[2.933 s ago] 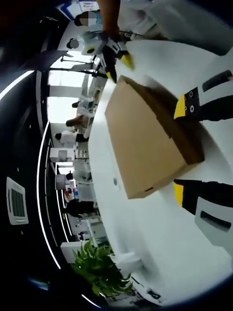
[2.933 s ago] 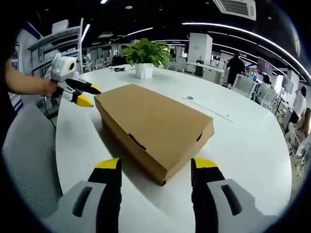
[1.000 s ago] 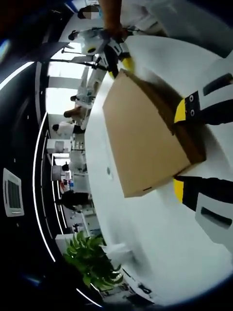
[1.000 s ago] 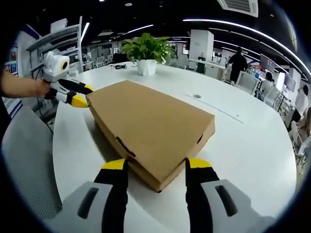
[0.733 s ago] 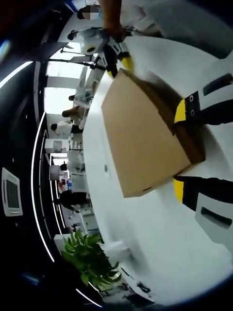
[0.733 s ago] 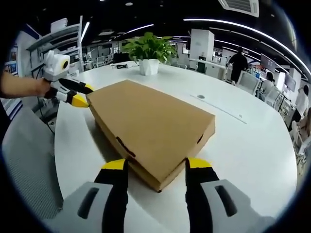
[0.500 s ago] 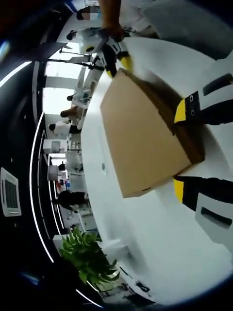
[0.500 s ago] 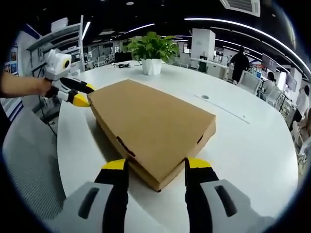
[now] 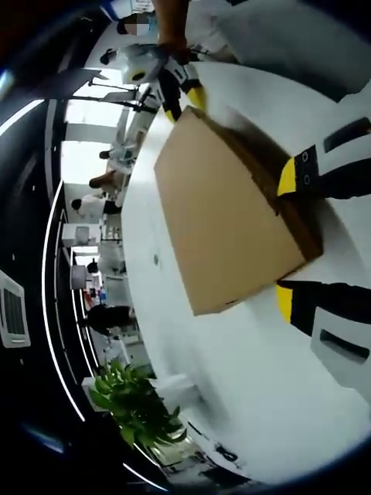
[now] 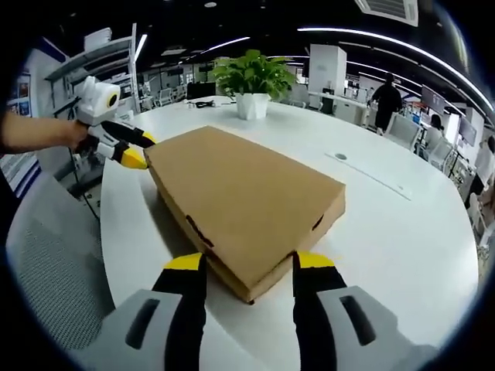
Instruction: Operate the shoe box by opening the lid, removing the specified soft item, and placing it in the target area until the item is outside and the box remains undamaged.
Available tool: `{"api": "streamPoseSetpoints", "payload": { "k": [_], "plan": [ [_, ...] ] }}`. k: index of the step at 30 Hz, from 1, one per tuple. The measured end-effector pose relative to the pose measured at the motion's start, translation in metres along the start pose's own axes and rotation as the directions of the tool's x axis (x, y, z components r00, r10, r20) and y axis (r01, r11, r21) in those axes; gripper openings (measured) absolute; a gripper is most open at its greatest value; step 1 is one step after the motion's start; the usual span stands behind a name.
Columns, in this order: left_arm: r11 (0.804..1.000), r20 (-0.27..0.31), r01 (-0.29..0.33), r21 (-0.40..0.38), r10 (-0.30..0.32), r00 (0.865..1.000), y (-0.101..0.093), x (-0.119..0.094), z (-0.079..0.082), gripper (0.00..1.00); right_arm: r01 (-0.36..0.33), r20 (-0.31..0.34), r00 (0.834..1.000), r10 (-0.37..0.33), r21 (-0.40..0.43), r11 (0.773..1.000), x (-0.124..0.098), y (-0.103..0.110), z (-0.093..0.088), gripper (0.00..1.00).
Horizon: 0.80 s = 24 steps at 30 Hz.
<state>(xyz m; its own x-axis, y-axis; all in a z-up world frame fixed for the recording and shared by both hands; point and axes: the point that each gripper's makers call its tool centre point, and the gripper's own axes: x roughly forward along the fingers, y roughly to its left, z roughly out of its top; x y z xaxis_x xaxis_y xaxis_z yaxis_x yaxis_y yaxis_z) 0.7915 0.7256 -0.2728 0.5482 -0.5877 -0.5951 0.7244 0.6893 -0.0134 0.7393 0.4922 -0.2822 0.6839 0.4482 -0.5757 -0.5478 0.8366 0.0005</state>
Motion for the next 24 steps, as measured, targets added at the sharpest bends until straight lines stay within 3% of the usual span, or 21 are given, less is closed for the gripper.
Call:
{"api": "streamPoseSetpoints", "payload": {
  "k": [12, 24],
  "plan": [
    [1.000, -0.030, 0.000, 0.020, 0.000, 1.000, 0.006, -0.018, -0.013, 0.41, -0.018, -0.003, 1.000, 0.018, -0.015, 1.000, -0.001, 0.028, -0.001, 0.39],
    [0.999, -0.028, 0.003, 0.042, -0.002, 1.000, 0.007, -0.025, -0.019, 0.42, -0.013, 0.007, 1.000, 0.013, 0.004, 1.000, -0.003, 0.037, -0.002, 0.40]
  ]
}}
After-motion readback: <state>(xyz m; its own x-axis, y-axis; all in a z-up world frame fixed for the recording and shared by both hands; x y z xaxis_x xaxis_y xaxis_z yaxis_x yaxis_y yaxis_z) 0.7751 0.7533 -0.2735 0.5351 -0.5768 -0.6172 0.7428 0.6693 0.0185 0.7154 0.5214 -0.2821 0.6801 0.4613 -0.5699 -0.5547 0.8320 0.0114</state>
